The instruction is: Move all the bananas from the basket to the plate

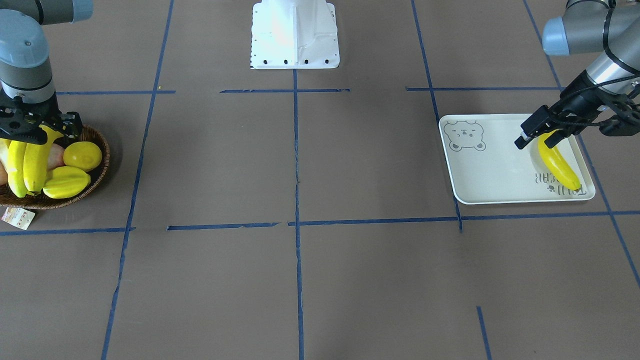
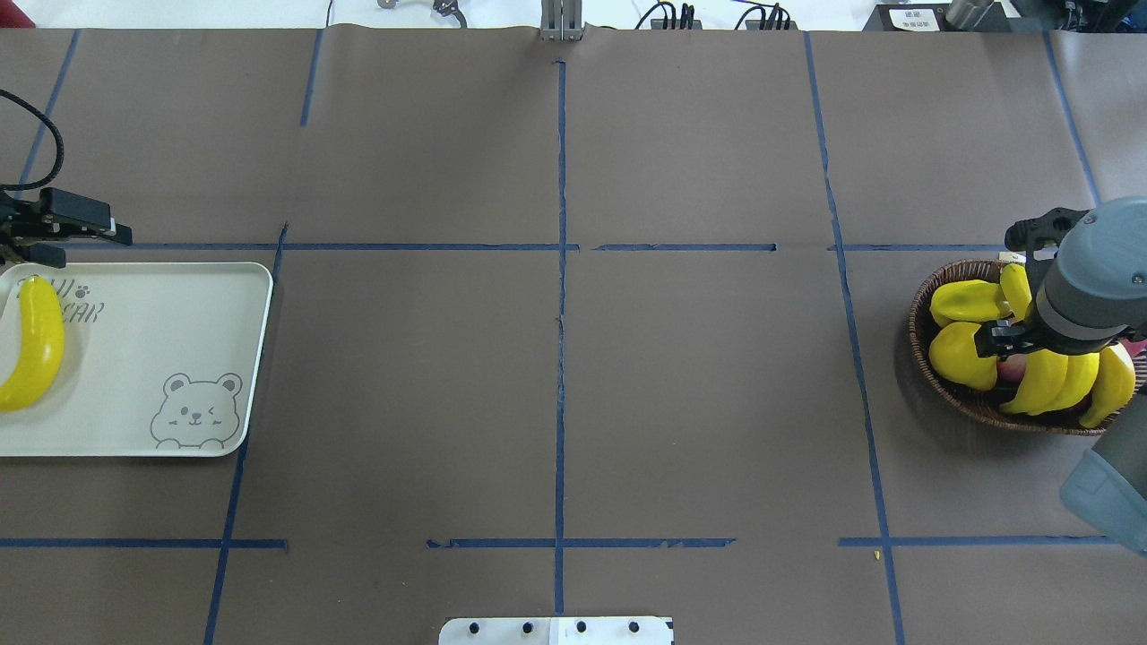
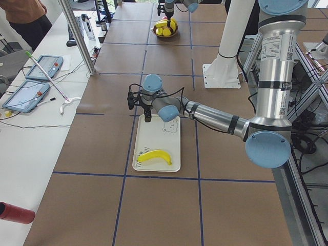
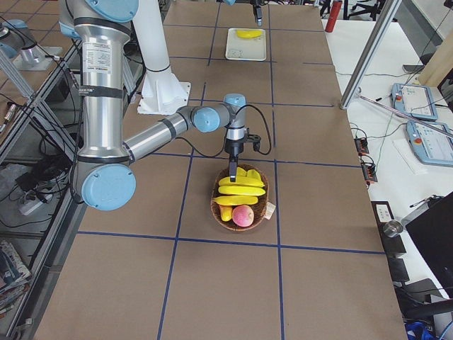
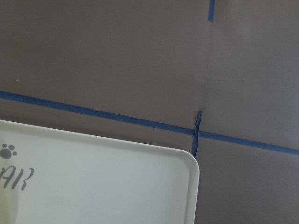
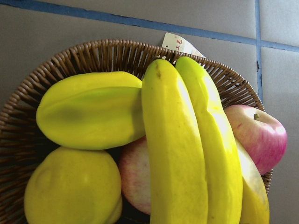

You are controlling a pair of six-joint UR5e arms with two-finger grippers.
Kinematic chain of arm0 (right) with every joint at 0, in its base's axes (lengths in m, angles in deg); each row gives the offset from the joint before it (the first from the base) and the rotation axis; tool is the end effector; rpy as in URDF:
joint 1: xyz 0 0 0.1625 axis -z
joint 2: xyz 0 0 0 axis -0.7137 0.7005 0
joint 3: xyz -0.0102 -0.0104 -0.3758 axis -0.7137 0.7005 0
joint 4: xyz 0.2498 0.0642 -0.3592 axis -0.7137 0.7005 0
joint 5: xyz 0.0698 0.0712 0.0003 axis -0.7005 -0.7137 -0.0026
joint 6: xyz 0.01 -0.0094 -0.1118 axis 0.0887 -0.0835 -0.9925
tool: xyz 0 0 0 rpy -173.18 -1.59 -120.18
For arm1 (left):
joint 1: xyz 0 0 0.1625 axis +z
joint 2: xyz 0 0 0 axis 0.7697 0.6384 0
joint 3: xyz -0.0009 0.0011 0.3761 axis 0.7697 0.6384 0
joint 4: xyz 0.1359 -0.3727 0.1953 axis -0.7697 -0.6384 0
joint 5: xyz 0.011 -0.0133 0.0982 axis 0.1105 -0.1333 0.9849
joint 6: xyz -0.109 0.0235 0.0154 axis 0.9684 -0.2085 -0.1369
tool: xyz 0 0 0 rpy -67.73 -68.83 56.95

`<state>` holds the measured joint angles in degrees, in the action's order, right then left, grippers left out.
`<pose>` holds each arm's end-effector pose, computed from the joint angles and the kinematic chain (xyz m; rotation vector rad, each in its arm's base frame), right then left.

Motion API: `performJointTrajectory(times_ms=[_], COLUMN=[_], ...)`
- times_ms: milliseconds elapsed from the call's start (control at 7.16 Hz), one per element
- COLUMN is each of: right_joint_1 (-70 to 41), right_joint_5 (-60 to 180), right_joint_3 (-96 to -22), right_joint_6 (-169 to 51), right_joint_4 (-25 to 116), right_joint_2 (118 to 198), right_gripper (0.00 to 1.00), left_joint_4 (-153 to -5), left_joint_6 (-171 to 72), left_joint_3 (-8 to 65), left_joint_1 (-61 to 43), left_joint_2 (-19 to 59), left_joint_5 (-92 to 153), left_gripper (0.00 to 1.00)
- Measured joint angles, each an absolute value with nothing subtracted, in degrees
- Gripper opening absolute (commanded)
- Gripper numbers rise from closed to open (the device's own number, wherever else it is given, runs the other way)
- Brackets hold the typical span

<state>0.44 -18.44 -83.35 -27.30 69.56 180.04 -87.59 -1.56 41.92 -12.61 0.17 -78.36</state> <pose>-0.2680 -0.4260 0.4440 0.0217 -0.3122 0.0347 0.1911 -0.5060 0.4124 0.1206 1.0533 -0.2542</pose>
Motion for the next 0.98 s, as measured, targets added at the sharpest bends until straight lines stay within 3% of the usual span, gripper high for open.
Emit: performJointTrajectory(times_ms=[140,279,558,977], right_joint_1=[0.4,0.5,0.5,0.5], right_joint_5=[-18.1,-17.8,-17.7,-17.8], right_joint_3=[-83.0,-82.9,-82.4,-82.1], right_joint_6=[-27.3,-27.3,-27.3,-27.4], right_joint_4=[69.5,69.5,69.5,69.3], right_joint_2=[180.0,180.0,179.7,179.8], right_gripper=[0.98,0.82,0.61,0.62], left_joint_4=[-87.6,-87.6,-87.6,-87.7], left_joint_6=[-1.6,-1.6,-1.6,-1.6], left_joint_3=[41.9,41.9,41.9,41.8], left_joint_1=[-12.6,-12.6,-12.6,-12.6], left_joint_2=[0.1,0.1,0.1,0.1], left_joint_5=[-78.4,-78.4,-78.4,-78.4], left_gripper=[1.0,1.0,1.0,1.0])
